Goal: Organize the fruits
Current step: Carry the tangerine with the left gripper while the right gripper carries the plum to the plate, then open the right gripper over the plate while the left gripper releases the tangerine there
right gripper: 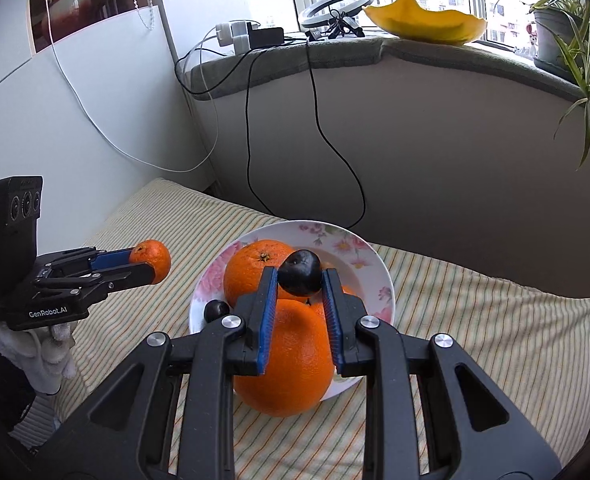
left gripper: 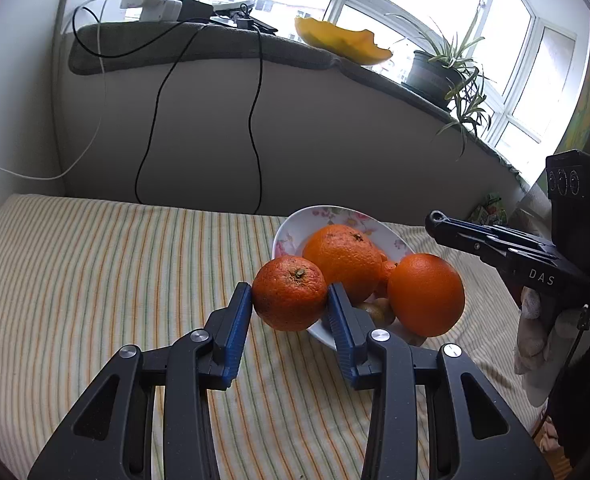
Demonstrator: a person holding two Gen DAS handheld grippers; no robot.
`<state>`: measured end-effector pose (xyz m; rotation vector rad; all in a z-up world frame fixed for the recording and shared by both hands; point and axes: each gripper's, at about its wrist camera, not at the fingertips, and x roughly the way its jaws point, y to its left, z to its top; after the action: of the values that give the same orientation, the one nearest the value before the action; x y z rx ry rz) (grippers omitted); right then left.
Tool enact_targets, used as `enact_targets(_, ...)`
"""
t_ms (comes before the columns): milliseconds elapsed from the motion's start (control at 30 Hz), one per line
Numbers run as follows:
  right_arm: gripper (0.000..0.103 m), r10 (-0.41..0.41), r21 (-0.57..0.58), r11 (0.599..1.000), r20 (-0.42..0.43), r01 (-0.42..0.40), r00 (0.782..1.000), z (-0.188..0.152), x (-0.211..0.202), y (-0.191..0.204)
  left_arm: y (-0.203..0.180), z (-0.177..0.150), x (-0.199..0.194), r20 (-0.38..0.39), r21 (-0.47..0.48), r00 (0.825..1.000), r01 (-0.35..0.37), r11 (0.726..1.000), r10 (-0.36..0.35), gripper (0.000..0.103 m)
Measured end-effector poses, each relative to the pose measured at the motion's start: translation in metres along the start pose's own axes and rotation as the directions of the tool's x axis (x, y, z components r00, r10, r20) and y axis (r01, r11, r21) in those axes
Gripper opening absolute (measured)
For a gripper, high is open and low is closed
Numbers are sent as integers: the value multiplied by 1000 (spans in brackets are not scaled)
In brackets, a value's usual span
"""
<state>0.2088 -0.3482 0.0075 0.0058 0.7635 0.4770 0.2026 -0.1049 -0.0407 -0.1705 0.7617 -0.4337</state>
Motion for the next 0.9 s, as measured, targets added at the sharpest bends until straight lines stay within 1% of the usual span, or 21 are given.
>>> enact_targets(300,24,-11,41,999,-31,13,999,1,19,-22,-1,2,18,-35,0,999,9,1000,-9,37)
enact_targets(600,24,-13,77,997,-61,18,998,-1,36,-40,0,1,25,-50,-3,999,13,1000,-13,37)
enact_targets(900,24,2,99,995,-95,7,996,-3,49,-46,0,1,30,-62,-5,998,17,1000,-17,37)
